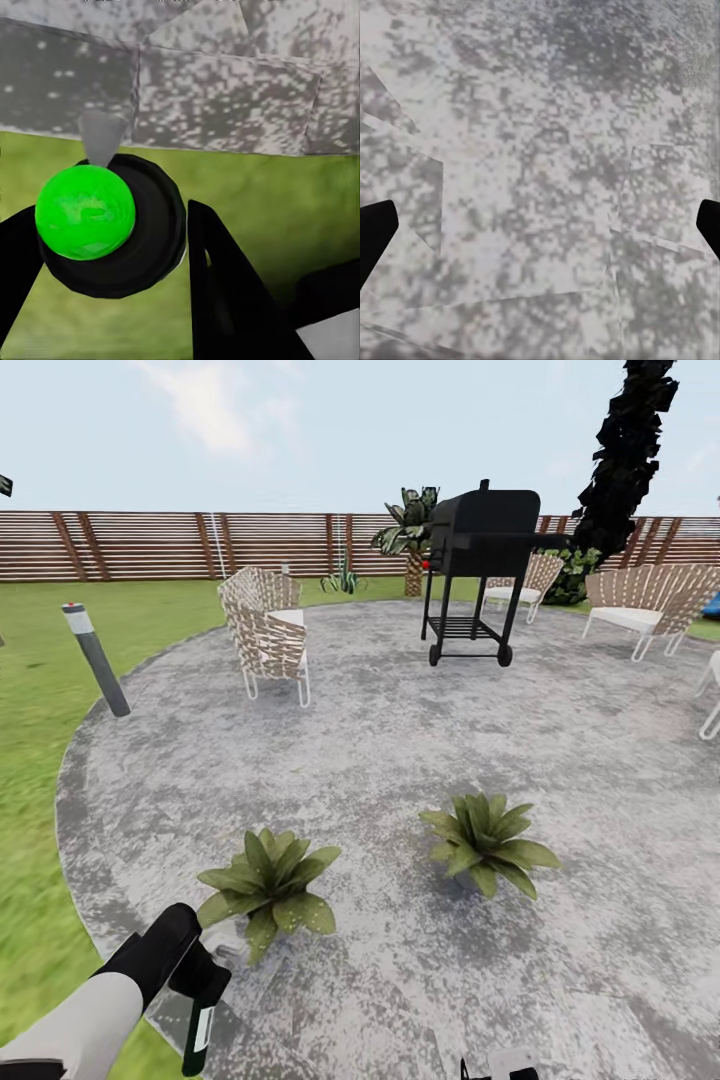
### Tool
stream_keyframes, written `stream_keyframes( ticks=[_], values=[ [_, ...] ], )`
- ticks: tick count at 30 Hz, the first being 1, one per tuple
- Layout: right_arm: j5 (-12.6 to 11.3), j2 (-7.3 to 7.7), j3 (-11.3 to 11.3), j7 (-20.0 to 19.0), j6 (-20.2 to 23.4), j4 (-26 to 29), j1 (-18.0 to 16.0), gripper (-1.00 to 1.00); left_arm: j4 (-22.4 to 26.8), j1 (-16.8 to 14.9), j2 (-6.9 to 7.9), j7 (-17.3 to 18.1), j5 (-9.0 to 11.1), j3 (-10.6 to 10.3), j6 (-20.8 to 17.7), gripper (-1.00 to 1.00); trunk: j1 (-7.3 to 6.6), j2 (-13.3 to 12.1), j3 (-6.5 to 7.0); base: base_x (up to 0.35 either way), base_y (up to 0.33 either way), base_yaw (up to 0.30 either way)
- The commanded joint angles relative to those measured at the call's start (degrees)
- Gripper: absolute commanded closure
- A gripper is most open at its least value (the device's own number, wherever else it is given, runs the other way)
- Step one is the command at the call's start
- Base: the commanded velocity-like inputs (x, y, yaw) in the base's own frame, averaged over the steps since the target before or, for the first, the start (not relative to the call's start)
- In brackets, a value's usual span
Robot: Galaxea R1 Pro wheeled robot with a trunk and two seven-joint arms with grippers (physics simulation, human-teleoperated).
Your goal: Pick up the pesticide atomizer in the garden and spray insectifuge to fully cover both potted plants in the garden.
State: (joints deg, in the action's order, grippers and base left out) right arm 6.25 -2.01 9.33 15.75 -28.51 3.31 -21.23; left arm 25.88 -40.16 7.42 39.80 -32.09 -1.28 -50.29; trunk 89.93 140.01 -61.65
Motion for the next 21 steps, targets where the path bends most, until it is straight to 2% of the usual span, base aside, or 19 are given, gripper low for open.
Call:
stream_keyframes(
  ticks=[1,8,12,21],
  values=[
    [0.6,-0.01,0.17,0.6,0.03,-0.06,-0.04,-1.0,0.17,-0.01,0.02,0.47,-0.5,-0.16,-0.12,1.0,-0.01,0.02,-0.05,-0.037,0.005,-0.006],
    [0.6,-0.01,0.17,0.6,0.03,-0.06,-0.04,-1.0,0.48,-0.01,-0.17,0.32,-0.69,-0.21,0.01,1.0,-0.01,0.02,-0.05,-0.183,0.178,-0.008],
    [0.6,-0.01,0.17,0.6,0.03,-0.06,-0.04,-1.0,0.51,-0.01,-0.29,0.2,-0.69,0.1,0.01,1.0,-0.01,0.02,-0.05,-0.035,0.273,-0.23],
    [0.6,-0.01,0.17,0.6,0.03,-0.06,-0.04,-1.0,0.74,-0.01,-0.3,0.19,-0.56,0.19,0.07,1.0,-0.01,0.02,-0.05,-0.001,0.029,-0.054]
  ],
)
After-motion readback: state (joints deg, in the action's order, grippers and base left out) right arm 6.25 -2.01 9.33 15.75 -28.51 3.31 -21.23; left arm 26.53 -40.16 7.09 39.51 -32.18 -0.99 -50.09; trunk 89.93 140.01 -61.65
